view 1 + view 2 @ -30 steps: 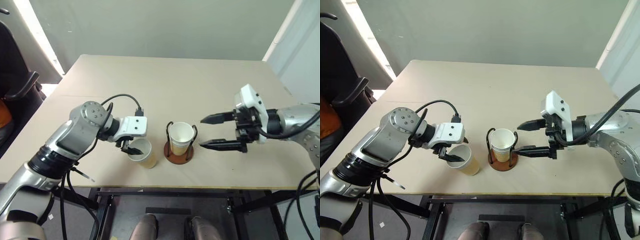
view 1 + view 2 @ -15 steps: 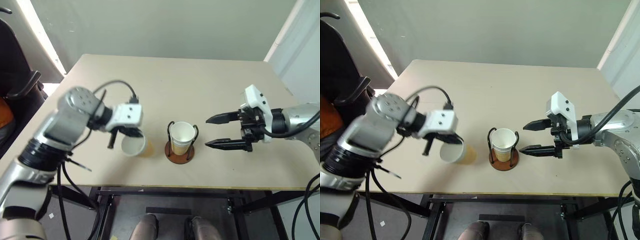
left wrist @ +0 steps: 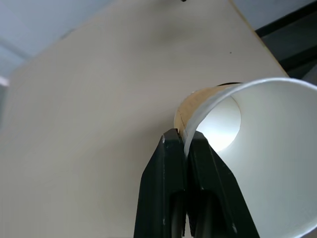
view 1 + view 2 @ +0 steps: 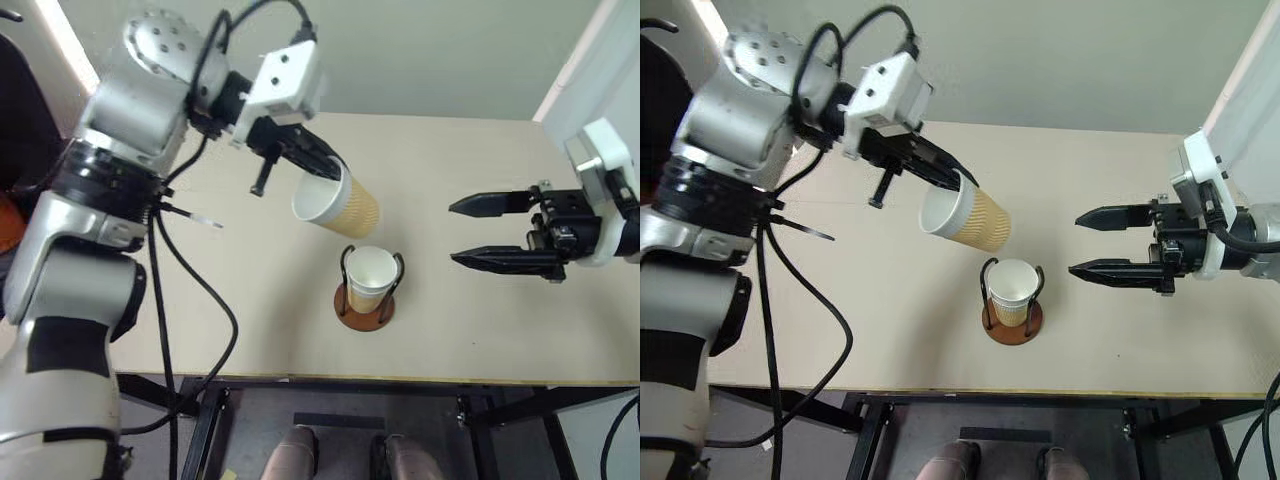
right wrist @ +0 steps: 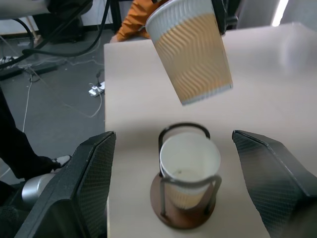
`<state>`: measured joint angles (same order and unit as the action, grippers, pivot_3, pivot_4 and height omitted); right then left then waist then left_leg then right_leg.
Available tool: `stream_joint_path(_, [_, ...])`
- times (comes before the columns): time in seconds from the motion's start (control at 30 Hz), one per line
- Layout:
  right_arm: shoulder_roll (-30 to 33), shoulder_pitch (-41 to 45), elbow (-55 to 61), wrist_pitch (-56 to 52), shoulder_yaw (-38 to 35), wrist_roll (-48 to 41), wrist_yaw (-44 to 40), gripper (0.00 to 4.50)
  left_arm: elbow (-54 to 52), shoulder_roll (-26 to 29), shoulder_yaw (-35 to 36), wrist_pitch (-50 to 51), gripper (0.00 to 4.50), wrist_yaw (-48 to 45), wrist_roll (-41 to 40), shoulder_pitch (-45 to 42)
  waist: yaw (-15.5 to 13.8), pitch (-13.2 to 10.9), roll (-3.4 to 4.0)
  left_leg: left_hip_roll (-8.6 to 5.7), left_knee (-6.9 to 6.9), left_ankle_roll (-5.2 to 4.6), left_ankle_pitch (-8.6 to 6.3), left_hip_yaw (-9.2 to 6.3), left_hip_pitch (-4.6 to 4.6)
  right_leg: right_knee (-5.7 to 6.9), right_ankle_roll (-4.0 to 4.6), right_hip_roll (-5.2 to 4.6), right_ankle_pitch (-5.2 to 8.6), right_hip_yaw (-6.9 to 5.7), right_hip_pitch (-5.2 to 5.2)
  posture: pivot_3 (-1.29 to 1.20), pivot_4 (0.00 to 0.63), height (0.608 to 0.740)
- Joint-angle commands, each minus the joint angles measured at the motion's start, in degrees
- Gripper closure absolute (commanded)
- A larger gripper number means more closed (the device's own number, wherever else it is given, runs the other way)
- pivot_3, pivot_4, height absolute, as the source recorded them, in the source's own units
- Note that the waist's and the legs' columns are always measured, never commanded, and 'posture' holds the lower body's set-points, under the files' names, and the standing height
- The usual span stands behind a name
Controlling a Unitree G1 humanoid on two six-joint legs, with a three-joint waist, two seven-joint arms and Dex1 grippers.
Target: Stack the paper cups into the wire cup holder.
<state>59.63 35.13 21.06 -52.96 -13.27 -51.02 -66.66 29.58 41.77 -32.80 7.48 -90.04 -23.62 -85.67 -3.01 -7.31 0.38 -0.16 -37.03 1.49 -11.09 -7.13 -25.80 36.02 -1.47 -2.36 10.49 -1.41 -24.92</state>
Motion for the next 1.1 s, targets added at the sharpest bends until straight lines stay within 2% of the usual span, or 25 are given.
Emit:
stream_joint_path(0.03, [2.5,-0.4,2.1,0.0,-3.4,-1.0,1.1,0.58,1.2,-0.7,-3.9,-2.9,4.44,-2.5,-5.5,-3.6,-0.1,0.0,0.01,0.00,-0.07,-0.01,-0.03,0.05,-0.10,-0.03,-0.08,0.01,-0.01,-0.01,-0.06,0.00,0.150,0.740])
stream_joint_path(0.17, [4.2,-2.3,3.4,-0.3,-5.0,-1.6,1.7,0.58,4.1,-3.2,-9.1,-6.3,4.44,-2.5,-7.6,-5.7,-0.5,0.0,0.01,-0.06,-0.25,-0.04,-0.19,0.07,-0.32,-0.13,-0.36,-0.06,-0.01,0.10,-0.09,0.00,0.150,0.740])
stream_joint_path(0.37, [5.4,-4.4,5.2,-0.8,-6.4,-2.4,4.3,0.58,7.3,-6.1,-12.8,-9.9,4.44,-2.5,-7.2,-6.8,-0.9,0.0,0.07,-0.14,-0.70,-0.28,-0.42,0.19,-0.40,-0.09,-0.62,-0.11,0.05,0.23,-0.04,0.00,0.150,0.740])
stream_joint_path(0.57, [6.6,-6.7,6.8,-1.9,-9.0,-4.1,5.6,0.58,10.6,-8.1,-15.6,-14.4,4.44,-2.5,-3.5,-7.2,-0.9,0.0,0.11,-0.17,-1.10,-0.48,-0.57,0.40,-0.42,-0.06,-0.84,-0.10,-0.05,0.42,0.02,0.00,0.150,0.740])
stream_joint_path(0.87, [6.9,-7.9,7.9,-1.4,-8.5,-4.6,7.5,0.58,13.9,-11.0,-17.0,-17.5,4.44,-2.5,-1.1,-7.8,-0.8,0.0,0.11,-0.24,-1.23,-1.08,-0.87,1.33,-0.15,-0.10,-1.45,-0.04,-0.13,1.47,0.08,0.00,0.150,0.740])
stream_joint_path(1.1, [6.9,-8.5,8.4,-1.3,-8.8,-5.0,8.4,0.58,14.8,-12.2,-17.7,-19.6,4.44,-2.5,0.4,-7.8,-0.8,0.0,0.12,-0.26,-1.66,-1.43,-1.11,1.64,-0.24,-0.17,-1.73,-0.12,-0.06,1.74,0.07,0.00,0.150,0.740])
